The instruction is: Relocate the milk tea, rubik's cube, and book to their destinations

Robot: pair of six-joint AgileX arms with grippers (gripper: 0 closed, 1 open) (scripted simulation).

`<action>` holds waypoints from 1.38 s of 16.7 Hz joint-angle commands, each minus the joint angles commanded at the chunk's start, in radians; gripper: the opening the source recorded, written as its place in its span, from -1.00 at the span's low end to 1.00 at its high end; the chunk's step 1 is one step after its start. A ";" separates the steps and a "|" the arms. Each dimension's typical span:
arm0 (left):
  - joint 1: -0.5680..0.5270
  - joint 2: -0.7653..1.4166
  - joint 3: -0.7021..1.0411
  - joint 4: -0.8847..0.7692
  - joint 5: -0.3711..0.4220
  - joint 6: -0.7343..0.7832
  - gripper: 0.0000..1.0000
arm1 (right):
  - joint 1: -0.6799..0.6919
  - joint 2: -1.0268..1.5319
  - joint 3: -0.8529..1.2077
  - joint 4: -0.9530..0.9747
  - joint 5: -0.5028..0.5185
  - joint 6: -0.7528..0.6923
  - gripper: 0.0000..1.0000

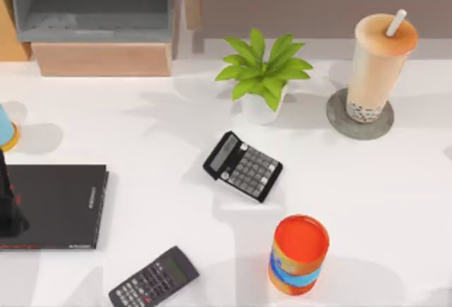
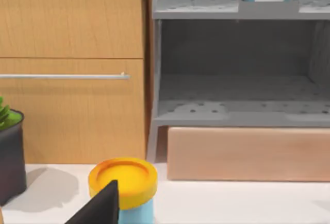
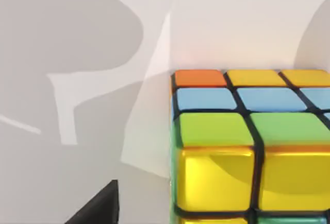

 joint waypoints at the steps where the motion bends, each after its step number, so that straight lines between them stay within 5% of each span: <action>1: 0.000 0.000 0.000 0.000 0.000 0.000 1.00 | 0.000 0.007 -0.020 0.024 0.000 0.000 1.00; 6: 0.000 0.000 0.000 0.000 0.000 0.000 1.00 | 0.000 0.013 -0.035 0.041 0.000 0.000 1.00; 19: 0.000 0.000 0.000 0.000 0.000 0.000 1.00 | 0.000 0.013 -0.035 0.041 0.000 0.000 -0.96; 23: 0.000 0.000 0.000 0.000 0.000 0.000 1.00 | 0.000 0.013 -0.035 0.041 0.000 0.000 -1.00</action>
